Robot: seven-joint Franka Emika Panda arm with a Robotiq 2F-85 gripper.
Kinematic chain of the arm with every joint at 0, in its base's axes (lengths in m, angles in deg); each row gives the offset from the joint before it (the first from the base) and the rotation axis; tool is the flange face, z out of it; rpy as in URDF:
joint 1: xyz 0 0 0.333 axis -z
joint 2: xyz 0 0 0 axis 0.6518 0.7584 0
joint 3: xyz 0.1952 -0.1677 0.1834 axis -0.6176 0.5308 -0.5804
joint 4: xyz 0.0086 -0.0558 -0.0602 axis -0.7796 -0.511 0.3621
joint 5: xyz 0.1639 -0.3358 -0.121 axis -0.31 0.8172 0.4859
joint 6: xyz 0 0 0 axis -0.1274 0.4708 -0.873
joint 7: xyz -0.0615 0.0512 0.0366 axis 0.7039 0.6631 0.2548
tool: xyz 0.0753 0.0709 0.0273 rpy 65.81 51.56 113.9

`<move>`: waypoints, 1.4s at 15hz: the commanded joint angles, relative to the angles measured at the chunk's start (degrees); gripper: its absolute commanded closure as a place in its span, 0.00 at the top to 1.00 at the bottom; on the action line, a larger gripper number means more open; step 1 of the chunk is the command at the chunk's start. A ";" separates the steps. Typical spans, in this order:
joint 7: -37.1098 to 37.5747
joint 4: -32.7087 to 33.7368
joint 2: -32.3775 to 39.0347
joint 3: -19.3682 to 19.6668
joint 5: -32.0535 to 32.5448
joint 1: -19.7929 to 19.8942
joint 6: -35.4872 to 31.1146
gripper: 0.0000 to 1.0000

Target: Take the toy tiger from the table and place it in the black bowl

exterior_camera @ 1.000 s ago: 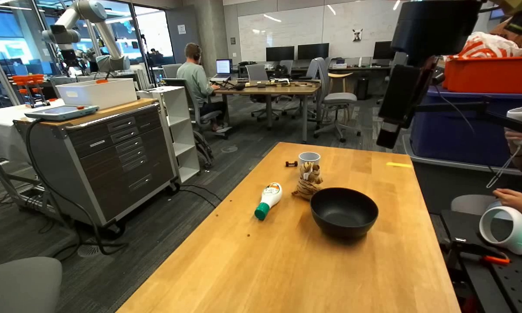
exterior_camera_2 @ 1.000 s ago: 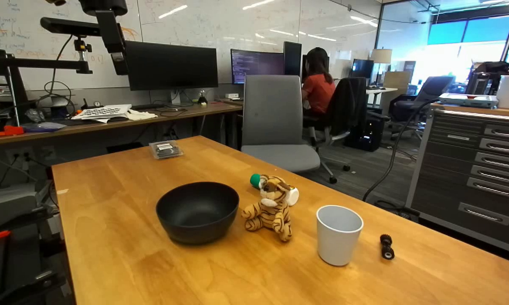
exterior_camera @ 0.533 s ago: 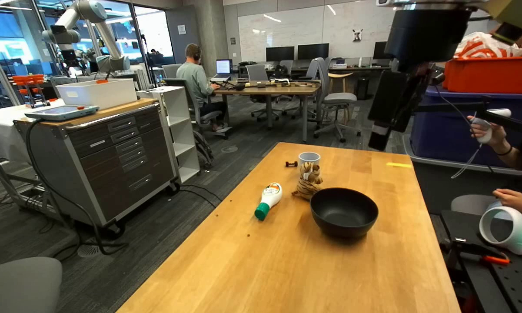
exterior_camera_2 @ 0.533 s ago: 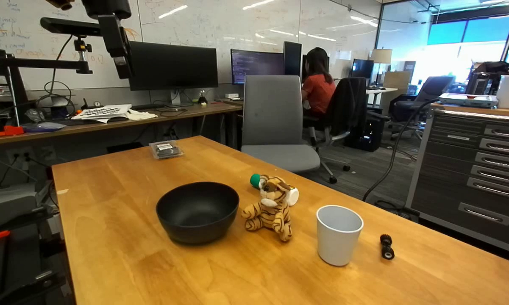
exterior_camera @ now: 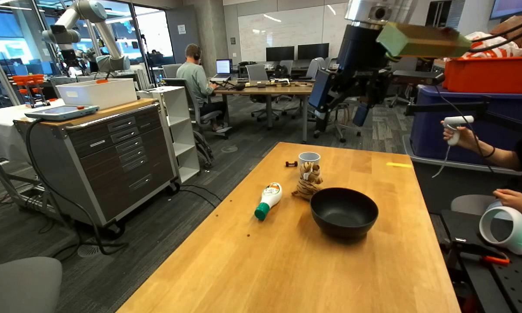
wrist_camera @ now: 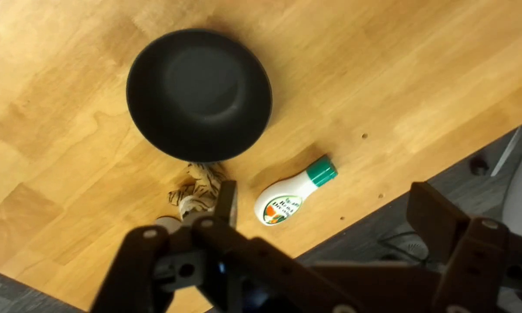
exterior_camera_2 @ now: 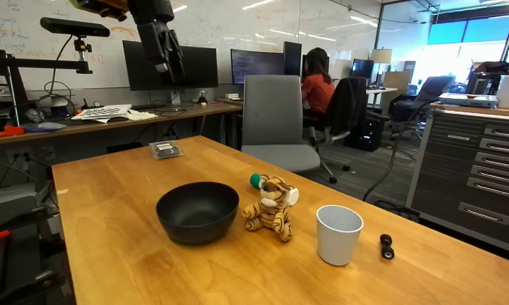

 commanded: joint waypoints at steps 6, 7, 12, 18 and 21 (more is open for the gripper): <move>26.45 12.45 16.90 6.81 11.32 2.08 -3.46 1.00; 28.73 13.49 18.42 8.03 10.81 1.58 -3.71 1.00; 29.86 18.75 25.50 12.80 7.63 -0.98 -3.70 1.00; 26.25 25.44 32.89 16.40 3.41 -2.49 -1.80 1.00; 25.38 28.35 36.37 18.25 3.11 -2.65 -1.37 1.00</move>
